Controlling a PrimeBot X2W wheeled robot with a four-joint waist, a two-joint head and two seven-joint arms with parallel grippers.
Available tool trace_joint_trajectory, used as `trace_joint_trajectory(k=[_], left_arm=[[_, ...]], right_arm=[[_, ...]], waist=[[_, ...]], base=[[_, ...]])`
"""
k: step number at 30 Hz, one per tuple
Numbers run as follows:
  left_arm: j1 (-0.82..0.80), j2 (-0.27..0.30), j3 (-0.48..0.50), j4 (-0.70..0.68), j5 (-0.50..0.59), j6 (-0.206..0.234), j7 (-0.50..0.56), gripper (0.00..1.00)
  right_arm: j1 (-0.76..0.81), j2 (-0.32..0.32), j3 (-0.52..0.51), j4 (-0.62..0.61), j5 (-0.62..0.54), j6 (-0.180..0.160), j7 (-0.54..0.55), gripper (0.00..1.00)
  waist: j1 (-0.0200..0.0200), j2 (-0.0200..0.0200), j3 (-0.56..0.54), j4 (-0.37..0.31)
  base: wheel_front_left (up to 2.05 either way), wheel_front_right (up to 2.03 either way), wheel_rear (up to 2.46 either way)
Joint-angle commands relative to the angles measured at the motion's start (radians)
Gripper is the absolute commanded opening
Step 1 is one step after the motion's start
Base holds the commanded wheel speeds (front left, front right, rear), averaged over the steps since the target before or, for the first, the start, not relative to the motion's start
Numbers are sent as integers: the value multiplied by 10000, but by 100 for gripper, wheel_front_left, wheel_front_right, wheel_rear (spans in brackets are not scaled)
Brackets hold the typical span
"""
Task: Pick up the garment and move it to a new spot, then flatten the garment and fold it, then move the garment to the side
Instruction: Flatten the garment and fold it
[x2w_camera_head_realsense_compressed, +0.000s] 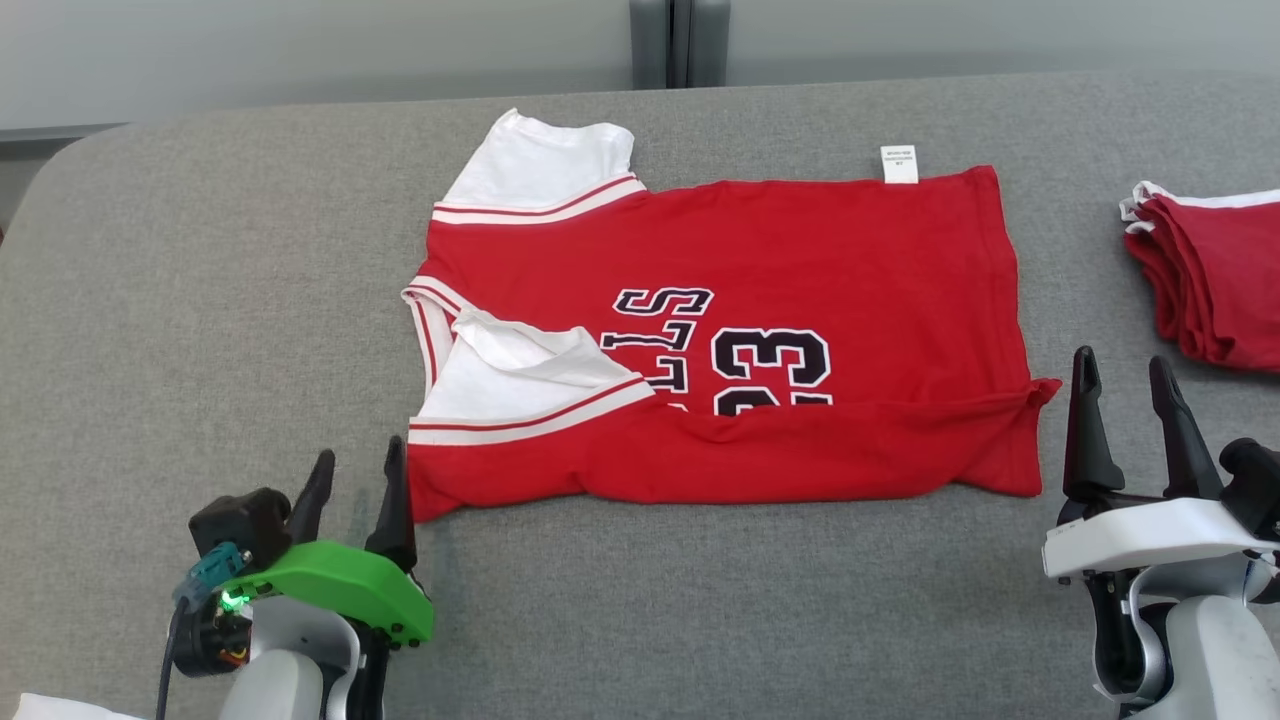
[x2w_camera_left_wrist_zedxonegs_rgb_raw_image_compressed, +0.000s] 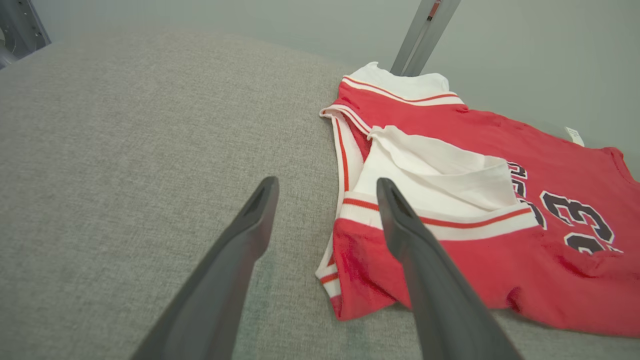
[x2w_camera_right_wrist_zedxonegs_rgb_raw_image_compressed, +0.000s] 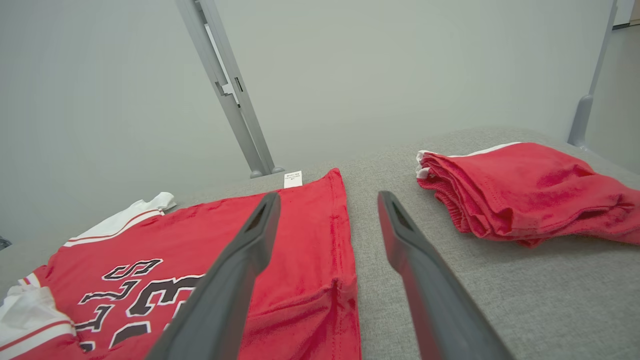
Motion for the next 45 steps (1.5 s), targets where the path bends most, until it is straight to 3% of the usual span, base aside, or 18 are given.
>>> trace_joint_trajectory(k=[1, 15, 16, 17, 18, 19, 21, 38, 39, 40, 41, 42, 43, 44, 45], left_arm=[[222, 28, -41, -41, -195, -55, 310, 100], [8, -166, -177, 778, -1258, 304, 1936, 98], [-18, -170, -179, 833, -1304, 312, 1985, 88], [-68, -175, -173, 895, -1364, 308, 2010, 50], [-110, -183, -148, 932, -1437, 276, 2005, 43], [-160, -188, -123, 992, -1503, 253, 1979, 22], [-214, -193, -161, 1123, -1520, 247, 2022, 0], [-20, 49, -284, 789, -1422, 259, 1602, 0], [-17, 47, -290, 753, -1427, 250, 1568, 0], [-6, 41, -301, 718, -1434, 242, 1547, 0], [-2, 35, -310, 701, -1443, 238, 1512, 0], [-3, 32, -319, 678, -1448, 242, 1477, 0], [-10, 37, -330, 653, -1433, 246, 1459, 0], [-15, 45, -333, 632, -1416, 257, 1428, 0], [-24, 50, -339, 608, -1412, 270, 1405, 0]], right_arm=[[181, -23, 44, -96, 80, 1, 70, 100], [440, -25, 330, -412, -4, 1, 586, 100], [463, -23, 325, -400, -28, 1, 647, 100], [486, -23, 324, -380, -78, 1, 723, 100], [493, -23, 332, -364, -104, 1, 786, 100], [491, -23, 337, -329, -104, 1, 878, 100], [550, -23, 361, -188, -152, 1, 1082, 100], [-776, -24, 659, 3312, -7, 1, 2120, 100], [-861, -24, 656, 3501, 46, 1, 2187, 89], [-953, -21, 660, 3716, 111, 1, 2227, 49], [-1026, -18, 649, 3864, 145, 1, 2257, 43], [-1119, -15, 661, 4035, 146, 1, 2261, 30], [-1197, -11, 674, 4143, 148, 1, 2256, 27], [-1294, -4, 689, 4254, 147, 1, 2259, 9], [-1357, -3, 717, 4314, 171, 1, 2262, 0]], waist=[[0, 0, -128, 28], [0, 0, 136, -475], [0, 0, 150, -511], [0, 0, 161, -542], [0, 0, 170, -563], [0, 0, 177, -585], [0, 0, 172, -615], [0, 0, 140, -78], [0, 0, 133, -60], [0, 0, 119, -44], [0, 0, 107, -36], [0, 0, 89, -35], [0, 0, 72, -41], [0, 0, 49, -55], [0, 0, 28, -67]], base=[[0, 0, 0], [0, 0, 0], [0, 0, 0], [0, 0, 0], [0, 0, 0], [0, 0, 0], [0, 0, 0], [0, 0, 0], [0, 0, 0], [0, 0, 0], [0, 0, 0], [0, 0, 0], [0, 0, 0], [0, 0, 0], [0, 0, 0]])
